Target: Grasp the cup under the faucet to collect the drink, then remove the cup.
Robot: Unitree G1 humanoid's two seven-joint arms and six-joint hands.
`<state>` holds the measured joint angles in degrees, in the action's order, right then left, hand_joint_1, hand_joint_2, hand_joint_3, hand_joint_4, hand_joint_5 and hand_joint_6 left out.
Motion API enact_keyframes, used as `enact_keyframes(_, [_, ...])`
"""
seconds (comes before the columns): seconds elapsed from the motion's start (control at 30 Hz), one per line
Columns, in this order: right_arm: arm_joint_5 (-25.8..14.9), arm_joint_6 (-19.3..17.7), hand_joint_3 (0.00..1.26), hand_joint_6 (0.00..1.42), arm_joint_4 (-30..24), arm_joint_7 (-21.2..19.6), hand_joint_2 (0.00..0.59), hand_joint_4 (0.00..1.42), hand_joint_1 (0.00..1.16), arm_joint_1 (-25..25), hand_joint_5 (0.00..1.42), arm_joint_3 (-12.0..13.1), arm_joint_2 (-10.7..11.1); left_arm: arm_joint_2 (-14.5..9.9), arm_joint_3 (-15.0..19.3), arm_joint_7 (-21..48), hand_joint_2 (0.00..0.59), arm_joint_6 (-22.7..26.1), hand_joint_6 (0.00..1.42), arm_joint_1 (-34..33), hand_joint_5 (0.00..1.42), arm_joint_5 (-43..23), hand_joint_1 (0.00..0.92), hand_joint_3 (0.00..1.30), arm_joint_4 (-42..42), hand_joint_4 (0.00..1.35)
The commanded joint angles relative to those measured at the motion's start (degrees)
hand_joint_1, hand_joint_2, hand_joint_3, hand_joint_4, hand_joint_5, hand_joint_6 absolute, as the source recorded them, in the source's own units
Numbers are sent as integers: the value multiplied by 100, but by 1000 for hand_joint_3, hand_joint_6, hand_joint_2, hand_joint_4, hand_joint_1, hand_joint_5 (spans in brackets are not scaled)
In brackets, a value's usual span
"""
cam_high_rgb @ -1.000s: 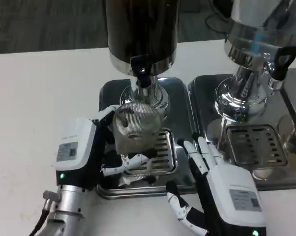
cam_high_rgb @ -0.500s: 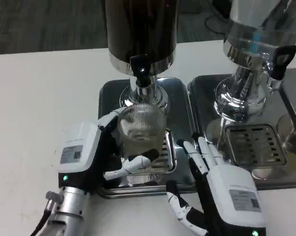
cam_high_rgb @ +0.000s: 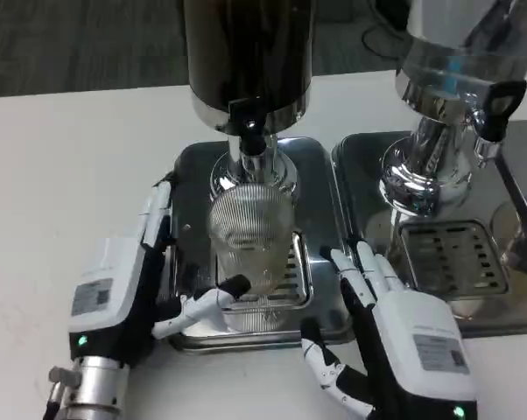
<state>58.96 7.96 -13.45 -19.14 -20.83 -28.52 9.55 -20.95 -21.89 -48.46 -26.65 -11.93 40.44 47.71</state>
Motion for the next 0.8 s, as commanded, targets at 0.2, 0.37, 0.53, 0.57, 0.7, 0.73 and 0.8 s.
enact_keyframes(0.2, [55,-26,115,174,40,-158,427,0,413,-18,29,115,96,-476,653,75,0,76,187,719,275,-316,0,9,-673,0])
enact_keyframes(0.37, [706,190,96,65,25,-315,416,0,440,93,0,-31,132,-672,1045,227,2,-355,2,1024,85,-640,0,0,-1003,0])
enact_keyframes(0.53, [1122,548,20,0,130,-114,372,0,448,228,0,-88,106,-767,1399,825,0,-910,0,1189,1,-1197,0,0,-1393,0])
enact_keyframes(0.57, [1200,604,4,0,145,-95,366,0,435,256,0,-85,129,-799,1462,926,0,-905,0,1203,0,-1233,0,0,-1484,0])
enact_keyframes(0.7, [1015,540,0,0,182,68,345,0,377,348,0,-56,174,-907,1708,1275,26,-1054,0,1331,0,-1366,0,0,-1706,0])
enact_keyframes(0.73, [971,511,0,0,209,22,345,0,371,349,0,-54,172,-909,1775,1346,43,-1138,0,1378,0,-1412,0,0,-1750,0])
enact_keyframes(0.8, [1034,493,0,0,218,-104,345,0,367,360,0,-73,201,-857,1945,1472,70,-1281,0,1517,0,-1600,0,0,-2015,0])
